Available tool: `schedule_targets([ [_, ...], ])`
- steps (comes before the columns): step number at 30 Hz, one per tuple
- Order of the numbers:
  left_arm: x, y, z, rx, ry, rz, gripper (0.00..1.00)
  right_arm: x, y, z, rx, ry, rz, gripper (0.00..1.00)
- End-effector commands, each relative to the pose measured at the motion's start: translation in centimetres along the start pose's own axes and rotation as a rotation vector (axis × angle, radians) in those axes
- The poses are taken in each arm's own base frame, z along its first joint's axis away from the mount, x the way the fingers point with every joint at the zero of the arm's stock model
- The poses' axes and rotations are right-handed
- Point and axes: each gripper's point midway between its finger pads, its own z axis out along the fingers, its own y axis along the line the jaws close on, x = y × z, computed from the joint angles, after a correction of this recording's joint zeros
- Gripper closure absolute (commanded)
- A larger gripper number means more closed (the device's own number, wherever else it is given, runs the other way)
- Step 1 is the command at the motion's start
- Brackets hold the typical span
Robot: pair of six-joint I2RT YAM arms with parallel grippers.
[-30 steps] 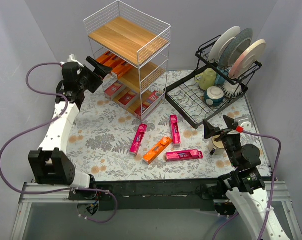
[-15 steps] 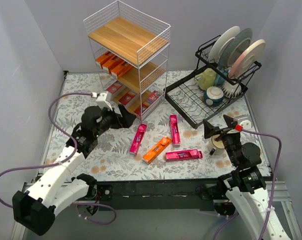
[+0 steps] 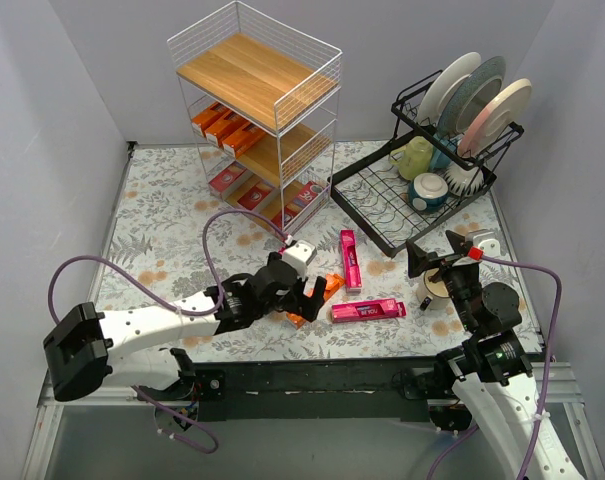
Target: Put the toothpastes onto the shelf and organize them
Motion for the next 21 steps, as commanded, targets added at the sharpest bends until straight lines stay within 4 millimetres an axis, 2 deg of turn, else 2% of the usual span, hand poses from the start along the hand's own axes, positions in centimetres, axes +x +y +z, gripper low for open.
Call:
schedule_targets([
  [1, 1.5, 0.5, 0.2, -0.085, 0.023, -0.01, 0.06, -2.3, 0.0, -0.1, 0.003, -0.073, -0.007, 0.01],
  [4, 4.2, 1.2, -0.4, -0.145, 0.135, -0.055, 0.09, -2.2, 0.0, -0.1, 0.003, -0.07, -0.007, 0.01],
  [9, 5.6, 0.6, -2.0, -0.178, 0.24, -0.154, 0.11, -2.3, -0.1, -0.2, 0.008, -0.073, -0.009, 0.02],
  [10, 6.5, 0.6, -2.5, -0.18, 0.285, -0.168, 0.11, -2.3, -0.1, -0.2, 0.008, -0.075, -0.01, 0.02],
  [14, 8.3, 0.6, -2.7, -0.196, 0.373, -0.175, 0.16, -2.2, 0.1, -0.1, -0.002, -0.071, -0.009, 0.02],
  [18, 9.1, -0.1, -2.2, -0.181, 0.428, -0.175, 0.21, -2.2, 0.1, 0.0, -0.001, -0.067, -0.012, 0.01],
  [21, 9.0, -0.2, -1.5, -0.187, 0.422, -0.163, 0.23, -2.0, 0.0, 0.0, 0.002, -0.064, -0.013, 0.01],
])
